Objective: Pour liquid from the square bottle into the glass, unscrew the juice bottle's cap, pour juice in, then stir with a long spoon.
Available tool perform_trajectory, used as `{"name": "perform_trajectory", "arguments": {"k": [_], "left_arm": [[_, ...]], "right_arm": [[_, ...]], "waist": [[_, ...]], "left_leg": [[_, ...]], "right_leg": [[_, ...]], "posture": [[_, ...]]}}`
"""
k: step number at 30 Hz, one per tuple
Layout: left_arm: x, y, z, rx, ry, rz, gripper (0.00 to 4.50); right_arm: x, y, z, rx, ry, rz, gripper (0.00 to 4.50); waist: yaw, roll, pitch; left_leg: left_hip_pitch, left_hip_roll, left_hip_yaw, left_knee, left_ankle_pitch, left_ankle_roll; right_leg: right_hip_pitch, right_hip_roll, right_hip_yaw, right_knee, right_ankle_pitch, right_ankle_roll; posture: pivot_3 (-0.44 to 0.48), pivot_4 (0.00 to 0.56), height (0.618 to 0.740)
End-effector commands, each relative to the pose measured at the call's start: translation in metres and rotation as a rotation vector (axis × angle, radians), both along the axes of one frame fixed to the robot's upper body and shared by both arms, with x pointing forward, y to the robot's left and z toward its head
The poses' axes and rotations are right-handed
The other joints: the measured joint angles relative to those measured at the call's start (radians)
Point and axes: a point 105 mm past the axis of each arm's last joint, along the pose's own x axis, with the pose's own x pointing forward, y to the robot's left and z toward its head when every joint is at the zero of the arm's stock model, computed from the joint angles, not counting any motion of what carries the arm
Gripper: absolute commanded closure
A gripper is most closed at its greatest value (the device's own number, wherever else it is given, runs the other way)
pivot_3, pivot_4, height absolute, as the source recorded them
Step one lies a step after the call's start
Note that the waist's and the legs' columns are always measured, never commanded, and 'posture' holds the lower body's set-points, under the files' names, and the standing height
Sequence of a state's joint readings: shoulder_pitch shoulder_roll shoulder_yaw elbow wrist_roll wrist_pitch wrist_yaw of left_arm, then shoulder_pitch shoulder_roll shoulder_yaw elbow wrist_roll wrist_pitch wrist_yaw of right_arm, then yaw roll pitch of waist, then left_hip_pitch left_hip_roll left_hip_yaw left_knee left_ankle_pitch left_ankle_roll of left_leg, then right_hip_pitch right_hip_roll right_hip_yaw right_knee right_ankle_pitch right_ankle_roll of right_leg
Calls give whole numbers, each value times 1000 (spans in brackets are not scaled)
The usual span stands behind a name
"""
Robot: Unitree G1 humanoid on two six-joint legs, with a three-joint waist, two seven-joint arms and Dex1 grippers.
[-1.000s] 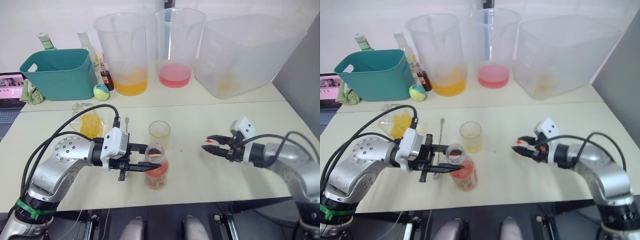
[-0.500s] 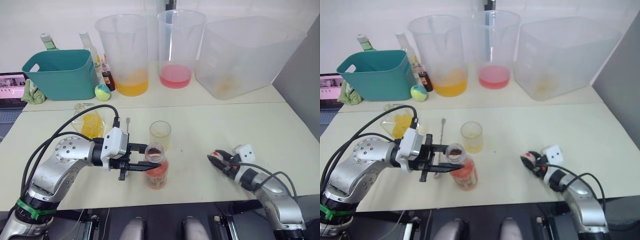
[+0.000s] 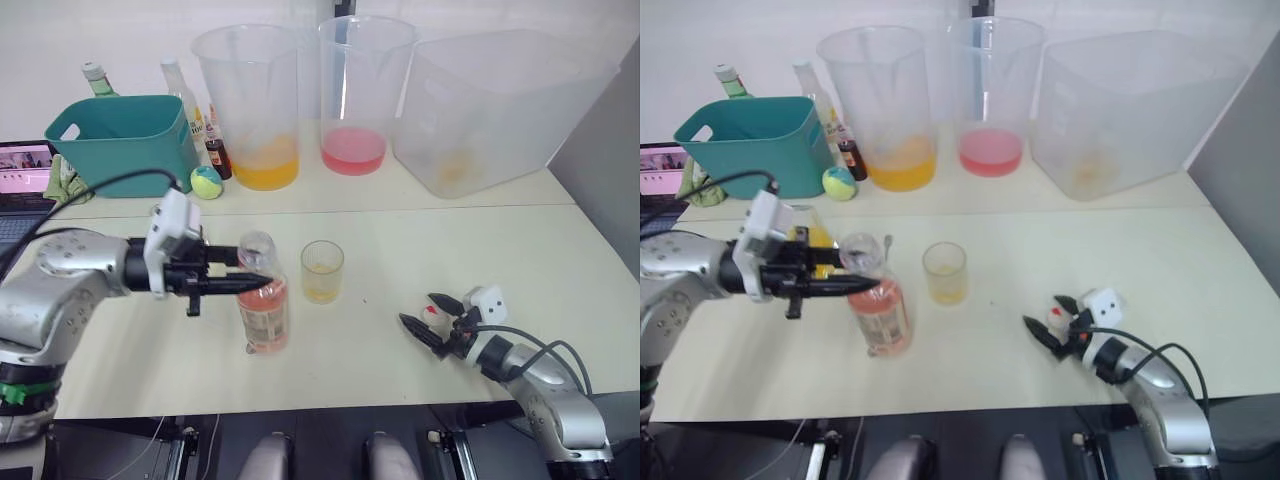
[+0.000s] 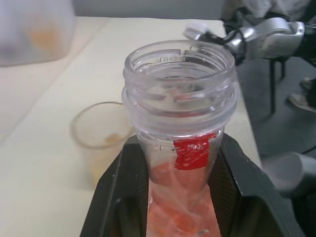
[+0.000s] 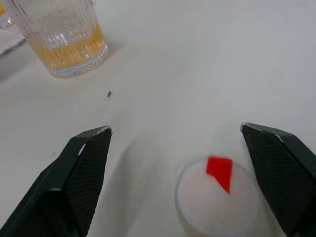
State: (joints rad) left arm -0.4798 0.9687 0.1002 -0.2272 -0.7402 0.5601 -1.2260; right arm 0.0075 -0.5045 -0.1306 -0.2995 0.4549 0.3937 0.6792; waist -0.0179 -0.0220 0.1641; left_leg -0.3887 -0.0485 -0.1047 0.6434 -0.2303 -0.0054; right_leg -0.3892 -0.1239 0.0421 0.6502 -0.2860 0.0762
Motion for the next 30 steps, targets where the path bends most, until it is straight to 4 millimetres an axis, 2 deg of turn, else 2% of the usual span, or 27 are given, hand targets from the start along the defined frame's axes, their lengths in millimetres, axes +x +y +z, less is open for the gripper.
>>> {"name": "perform_trajectory", "arguments": {"k": [1, 6, 8, 14, 19, 23, 27, 30], "left_arm": [[12, 5, 28, 3, -144, 32, 3260], [32, -1, 33, 35, -266, 55, 3260], [44, -7, 36, 27, -345, 74, 3260], [71, -25, 40, 2, -575, 125, 3260], [87, -33, 34, 17, -747, 133, 3260], [96, -40, 31, 32, -858, 120, 3260], [104, -46, 14, 87, -938, 89, 3260], [109, -52, 10, 100, -998, 80, 3260]], "right_arm": [[-6, 24, 48, 15, -134, 87, 47], [-12, 54, 67, 33, -160, 169, 47], [-14, 63, 68, 23, -156, 194, 47], [-20, 74, 68, 5, -165, 203, 47], [-24, 82, 72, -14, -215, 207, 47], [-23, 85, 74, -20, -234, 193, 47], [-26, 91, 75, -6, -226, 197, 47], [-26, 92, 73, -16, -217, 192, 47]], "waist": [[1, 0, 0], [5, -1, 0], [6, -1, 1], [4, -3, 2], [0, -3, 1], [0, -4, 1], [1, -4, 1], [3, -4, 1]], "left_leg": [[0, 0, 0, 0, 0, 0], [-1, -1, -1, 0, 0, 0], [-2, -1, -1, 0, 0, 0], [-5, -2, -2, 2, 0, 0], [-15, -5, -2, 7, 2, -3], [-17, -6, -2, 10, 2, -4], [-17, -6, -3, 12, 2, -3], [-18, -7, -3, 15, 2, -2]], "right_leg": [[0, 0, 0, 0, 0, 0], [0, 0, -1, 0, 0, 0], [-1, -1, -1, 0, 0, 0], [-4, -1, -1, 1, 0, 0], [-16, -3, -1, 9, 1, -1], [-17, -4, -1, 12, 1, -1], [-17, -4, -1, 13, 0, -1], [-16, -4, -1, 13, 1, 0]], "posture": [[0, 150, 729], [0, 150, 729], [0, 150, 729], [0, 150, 729], [0, 150, 729], [0, 150, 729], [0, 150, 729], [0, 150, 729]]}}
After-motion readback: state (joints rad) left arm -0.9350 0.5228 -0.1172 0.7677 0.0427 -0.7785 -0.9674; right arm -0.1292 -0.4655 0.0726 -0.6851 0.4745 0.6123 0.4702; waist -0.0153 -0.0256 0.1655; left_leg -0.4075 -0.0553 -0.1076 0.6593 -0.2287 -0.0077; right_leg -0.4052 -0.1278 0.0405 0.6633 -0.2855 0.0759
